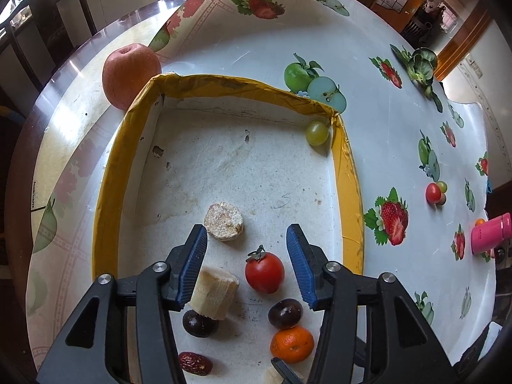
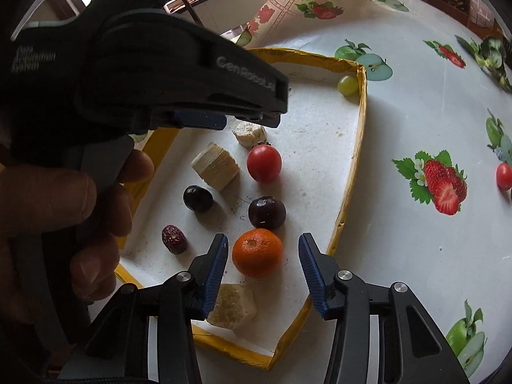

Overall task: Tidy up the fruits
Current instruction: 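Grasp the mandarin in the tray with the right tool and lift it out, then set the mandarin on the table beside the tray and open the right tool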

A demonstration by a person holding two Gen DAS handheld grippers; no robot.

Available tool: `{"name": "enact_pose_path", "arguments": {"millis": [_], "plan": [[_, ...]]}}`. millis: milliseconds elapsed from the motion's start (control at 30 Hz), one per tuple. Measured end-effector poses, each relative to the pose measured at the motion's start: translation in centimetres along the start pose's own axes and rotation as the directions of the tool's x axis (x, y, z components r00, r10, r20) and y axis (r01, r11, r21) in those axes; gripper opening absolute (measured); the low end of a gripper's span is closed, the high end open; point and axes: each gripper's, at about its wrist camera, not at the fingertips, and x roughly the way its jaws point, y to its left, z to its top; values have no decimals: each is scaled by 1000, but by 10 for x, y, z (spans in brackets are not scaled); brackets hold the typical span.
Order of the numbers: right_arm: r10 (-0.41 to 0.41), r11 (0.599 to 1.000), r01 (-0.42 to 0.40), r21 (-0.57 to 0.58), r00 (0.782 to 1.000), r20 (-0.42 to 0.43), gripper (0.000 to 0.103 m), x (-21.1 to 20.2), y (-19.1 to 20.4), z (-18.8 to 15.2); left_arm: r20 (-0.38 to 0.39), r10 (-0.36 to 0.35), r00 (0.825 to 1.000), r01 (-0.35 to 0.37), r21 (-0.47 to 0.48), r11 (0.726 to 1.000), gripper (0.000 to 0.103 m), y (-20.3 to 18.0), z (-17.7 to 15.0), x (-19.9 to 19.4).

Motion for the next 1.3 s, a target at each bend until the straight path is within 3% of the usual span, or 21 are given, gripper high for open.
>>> {"name": "enact_pose_path", "arguments": {"millis": [67, 233, 367, 733, 1000, 1300], "plan": [[20, 1000, -20, -1, 1000, -15, 33, 1, 2, -2, 6, -3, 1000, 3, 7, 1000, 50, -5, -3, -6], [22, 1000, -22, 3, 998, 67, 32, -34, -4, -14, 32, -21, 999, 20, 29, 999, 50, -20, -9, -25], [9, 998, -17, 66, 993, 119, 32, -72, -31, -31, 44, -49, 998, 46, 57, 997, 50, -42, -18, -38], [-146, 947, 110, 301, 985, 97, 32, -129, -129, -113, 10, -105, 994, 101, 172, 980, 54, -120, -56, -48], [-186, 917, 139, 374, 978, 92, 32, -141, -163, -143, -12, -114, 993, 114, 242, 964, 54, -159, -77, -50], [-204, 900, 149, 409, 975, 93, 32, -132, -184, -143, -37, -106, 994, 112, 267, 957, 54, -176, -89, -44]]}}
